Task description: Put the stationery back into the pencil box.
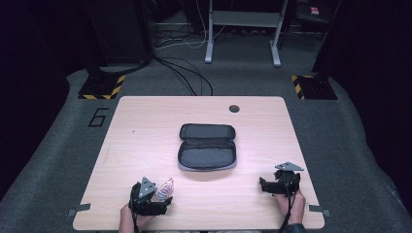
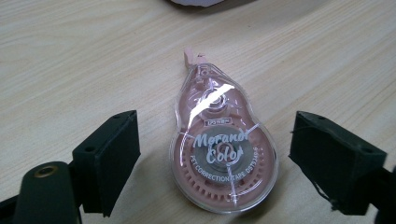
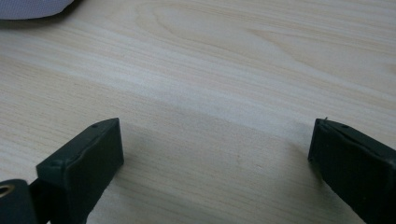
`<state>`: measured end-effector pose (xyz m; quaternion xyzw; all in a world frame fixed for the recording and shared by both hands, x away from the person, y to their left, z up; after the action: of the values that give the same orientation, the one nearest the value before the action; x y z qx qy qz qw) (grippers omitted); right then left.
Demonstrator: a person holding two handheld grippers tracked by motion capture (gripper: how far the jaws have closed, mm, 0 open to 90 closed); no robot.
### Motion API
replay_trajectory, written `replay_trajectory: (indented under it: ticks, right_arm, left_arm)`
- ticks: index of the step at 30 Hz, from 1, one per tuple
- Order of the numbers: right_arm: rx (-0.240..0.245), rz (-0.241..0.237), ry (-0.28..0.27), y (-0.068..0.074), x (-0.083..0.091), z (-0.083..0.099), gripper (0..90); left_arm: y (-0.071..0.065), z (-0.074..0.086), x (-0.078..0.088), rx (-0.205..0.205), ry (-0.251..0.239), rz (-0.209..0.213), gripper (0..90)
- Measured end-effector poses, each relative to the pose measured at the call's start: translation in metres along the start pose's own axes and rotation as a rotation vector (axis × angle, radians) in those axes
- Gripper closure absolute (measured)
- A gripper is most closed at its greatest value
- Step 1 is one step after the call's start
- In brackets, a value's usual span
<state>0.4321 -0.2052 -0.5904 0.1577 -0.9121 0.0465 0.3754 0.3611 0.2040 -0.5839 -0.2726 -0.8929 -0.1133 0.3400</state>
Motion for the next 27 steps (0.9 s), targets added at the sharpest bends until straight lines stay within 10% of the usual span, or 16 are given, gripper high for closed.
replay_trajectory:
  ticks: [8,27]
  right_arm:
    - [0.002,0.006,-0.002,-0.001,0.000,0.001,3.9]
    - [-0.018,0.016,-0.019,-0.001,0.000,0.001,3.0]
  left_arm:
    - [-0.003,0.003,0.000,-0.019,-0.009,-0.018,38.3]
    - [0.001,-0.005,0.018,-0.027,-0.048,0.009,39.5]
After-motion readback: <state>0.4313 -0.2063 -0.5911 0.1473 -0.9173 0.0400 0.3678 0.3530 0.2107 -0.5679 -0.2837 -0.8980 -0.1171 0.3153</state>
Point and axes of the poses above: each handheld gripper's, and its own axes: x roughly backward along the jaws, z roughly out of its underside, y roughly to its left, the point moved 9 cm from there along -x, roughly forward along the jaws, and after that the axes turned 2 degrees about -z, right-handed, at the moved point
